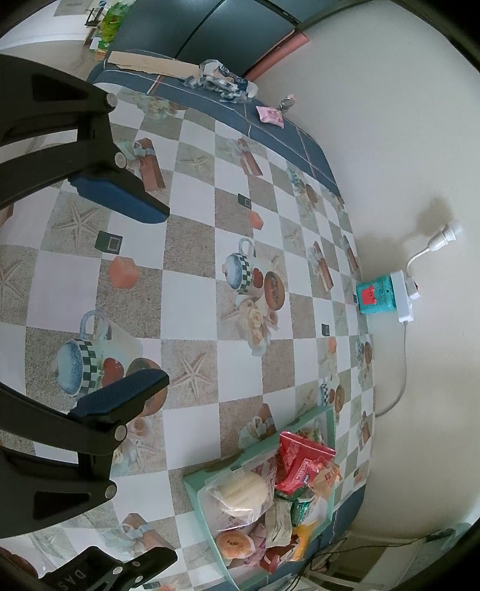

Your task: Organize snacks

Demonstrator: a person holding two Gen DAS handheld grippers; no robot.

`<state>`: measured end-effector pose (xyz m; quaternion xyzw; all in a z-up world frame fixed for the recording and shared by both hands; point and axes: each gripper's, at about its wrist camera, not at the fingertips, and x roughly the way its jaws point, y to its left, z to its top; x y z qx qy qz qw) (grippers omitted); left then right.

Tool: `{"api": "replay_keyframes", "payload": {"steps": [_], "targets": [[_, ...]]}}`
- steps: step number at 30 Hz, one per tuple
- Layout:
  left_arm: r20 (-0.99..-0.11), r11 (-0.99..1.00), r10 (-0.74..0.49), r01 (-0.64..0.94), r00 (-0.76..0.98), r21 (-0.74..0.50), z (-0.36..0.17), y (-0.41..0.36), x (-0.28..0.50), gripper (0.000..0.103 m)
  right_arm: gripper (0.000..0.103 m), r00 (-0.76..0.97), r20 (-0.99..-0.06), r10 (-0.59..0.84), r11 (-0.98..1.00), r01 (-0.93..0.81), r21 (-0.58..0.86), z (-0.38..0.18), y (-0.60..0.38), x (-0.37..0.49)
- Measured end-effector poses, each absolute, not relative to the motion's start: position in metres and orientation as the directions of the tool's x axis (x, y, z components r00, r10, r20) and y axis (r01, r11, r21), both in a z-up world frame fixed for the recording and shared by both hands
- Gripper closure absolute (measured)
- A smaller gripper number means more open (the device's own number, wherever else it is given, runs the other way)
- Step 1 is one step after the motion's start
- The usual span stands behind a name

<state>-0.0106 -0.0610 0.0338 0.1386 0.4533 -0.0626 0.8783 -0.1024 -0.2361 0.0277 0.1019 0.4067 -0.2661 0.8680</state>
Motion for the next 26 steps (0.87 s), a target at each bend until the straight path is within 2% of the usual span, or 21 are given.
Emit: {"api": "replay_keyframes", "payload": {"steps": [26], "targets": [[-0.803,0.951,-0.026,0.263,0.595,0.163,0.0387,-0.0664,-0.0147,0.021,0.0,0.527,-0.761,-0.378,0.838,0.544,-0.039,0.0269,-0.2368,-0.1025]]}}
